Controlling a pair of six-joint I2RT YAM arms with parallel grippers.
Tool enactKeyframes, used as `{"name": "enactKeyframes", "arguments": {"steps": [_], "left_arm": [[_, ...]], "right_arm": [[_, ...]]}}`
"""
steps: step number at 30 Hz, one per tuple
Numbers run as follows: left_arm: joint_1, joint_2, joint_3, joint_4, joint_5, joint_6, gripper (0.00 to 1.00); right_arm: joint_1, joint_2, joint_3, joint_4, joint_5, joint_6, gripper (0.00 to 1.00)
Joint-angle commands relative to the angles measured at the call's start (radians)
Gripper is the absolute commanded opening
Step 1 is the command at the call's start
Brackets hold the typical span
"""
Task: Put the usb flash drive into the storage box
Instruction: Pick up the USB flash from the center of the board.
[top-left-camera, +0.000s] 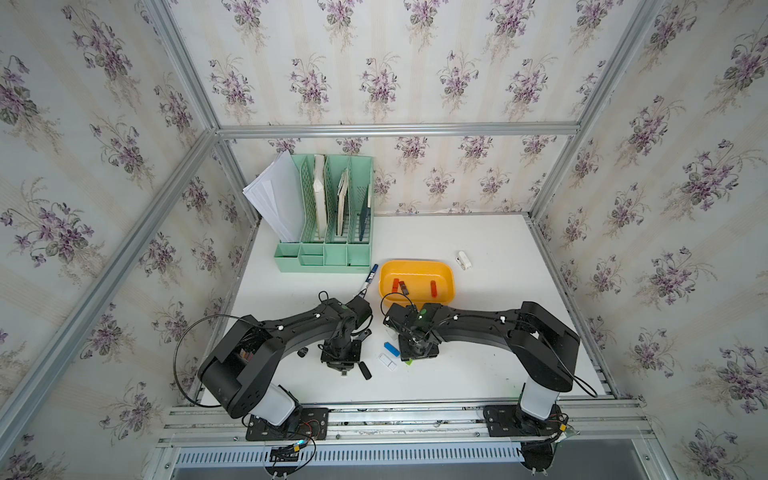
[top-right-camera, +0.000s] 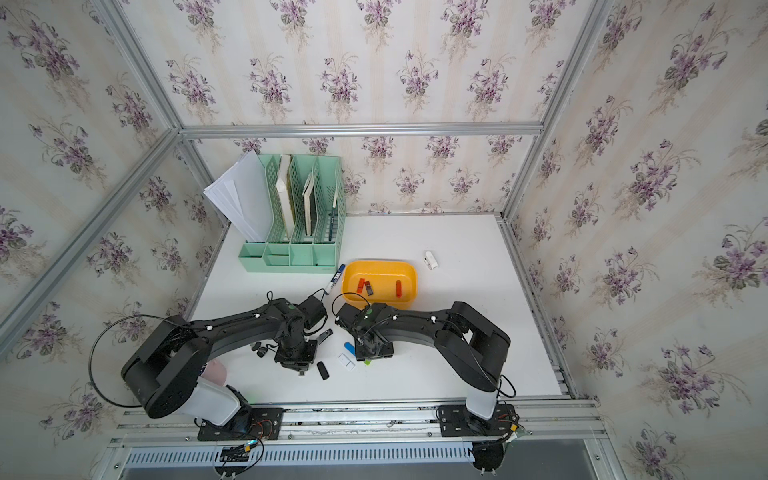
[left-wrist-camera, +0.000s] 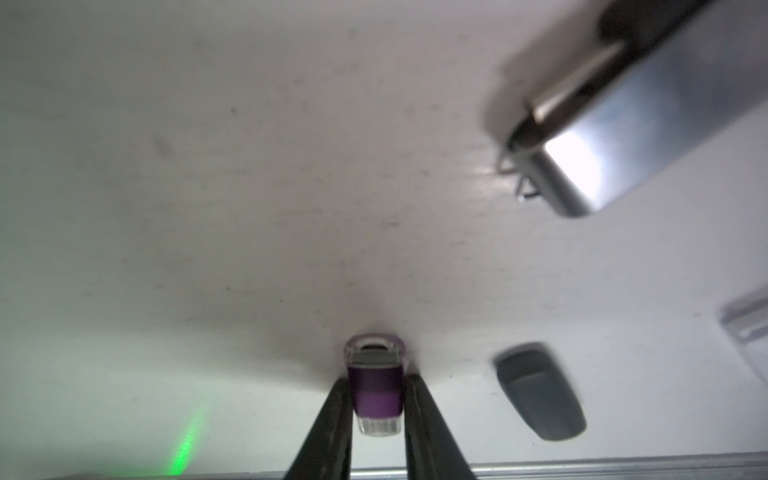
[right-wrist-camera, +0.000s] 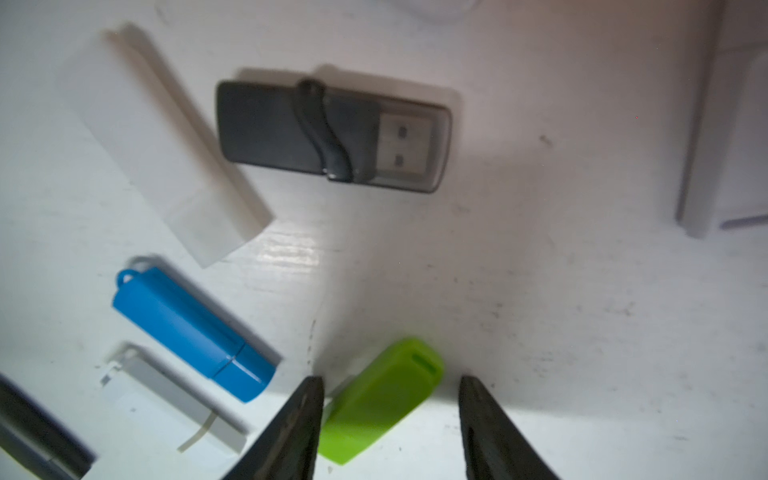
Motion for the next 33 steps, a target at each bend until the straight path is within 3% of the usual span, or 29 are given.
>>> {"name": "enactKeyframes", "arguments": {"steps": [1, 19, 33], "left_arm": [[0.001, 0.014, -0.02, 0.011, -0.046, 0.007, 0.27], [0.001, 0.023, -0.022, 0.012, -0.048, 0.009, 0.24], [0.0, 0.029, -0.02, 0.008, -0.052, 0.013, 0.24]], "right_arm": [[0.007, -0.007, -0.006, -0.022, -0.001, 0.013, 0.56], [0.012, -0.044, -0.052, 0.016, -0.024, 0.02, 0.18], [-0.023, -0.142, 0.057, -0.099, 0.056, -0.015, 0.13]]}}
